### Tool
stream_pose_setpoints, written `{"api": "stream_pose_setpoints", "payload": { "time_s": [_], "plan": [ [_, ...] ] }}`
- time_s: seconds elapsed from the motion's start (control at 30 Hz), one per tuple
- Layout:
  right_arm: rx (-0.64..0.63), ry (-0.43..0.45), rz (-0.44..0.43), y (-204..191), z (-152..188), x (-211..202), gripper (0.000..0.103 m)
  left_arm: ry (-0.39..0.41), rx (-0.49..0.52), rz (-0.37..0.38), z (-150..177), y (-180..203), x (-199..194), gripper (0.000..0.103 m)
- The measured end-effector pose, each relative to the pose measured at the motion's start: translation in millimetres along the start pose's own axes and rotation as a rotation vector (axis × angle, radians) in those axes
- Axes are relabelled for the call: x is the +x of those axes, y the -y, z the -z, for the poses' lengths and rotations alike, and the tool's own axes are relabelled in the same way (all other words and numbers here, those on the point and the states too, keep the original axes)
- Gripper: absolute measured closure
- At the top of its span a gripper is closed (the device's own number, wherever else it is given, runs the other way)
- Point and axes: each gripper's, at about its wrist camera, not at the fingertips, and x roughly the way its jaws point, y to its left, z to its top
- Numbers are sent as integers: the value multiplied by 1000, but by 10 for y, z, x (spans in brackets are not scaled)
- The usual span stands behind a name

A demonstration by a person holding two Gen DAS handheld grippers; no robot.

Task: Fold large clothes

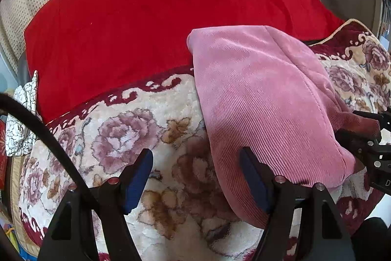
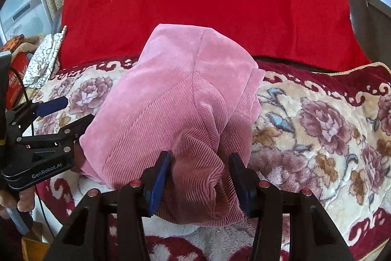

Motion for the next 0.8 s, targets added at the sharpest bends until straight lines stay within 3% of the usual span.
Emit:
{"api": "stream_pose_setpoints", "payload": {
  "time_s": [0.1,0.23,0.4,0.57,0.67,0.8],
  "plan": [
    [6,-2,-21,6,31,62,49,-11,24,-7,-1,32,33,29],
    [48,-4,-93,138,28,29,49,-55,-20,64,-80,-105,10,29],
    [210,38,-254,575,-21,-124,46,7,-107,146,-145,-390,-167,29],
    [287,109,-270,789,-83,-188,45,-36,-183,215,-169,-483,13,29],
    [241,69,-299,650,-76,-81,45,-90,-164,257,-80,-321,204,29],
    [175,-51,-258,388,9,280,47,-48,-100,178,2,-175,191,28]
  ]
}}
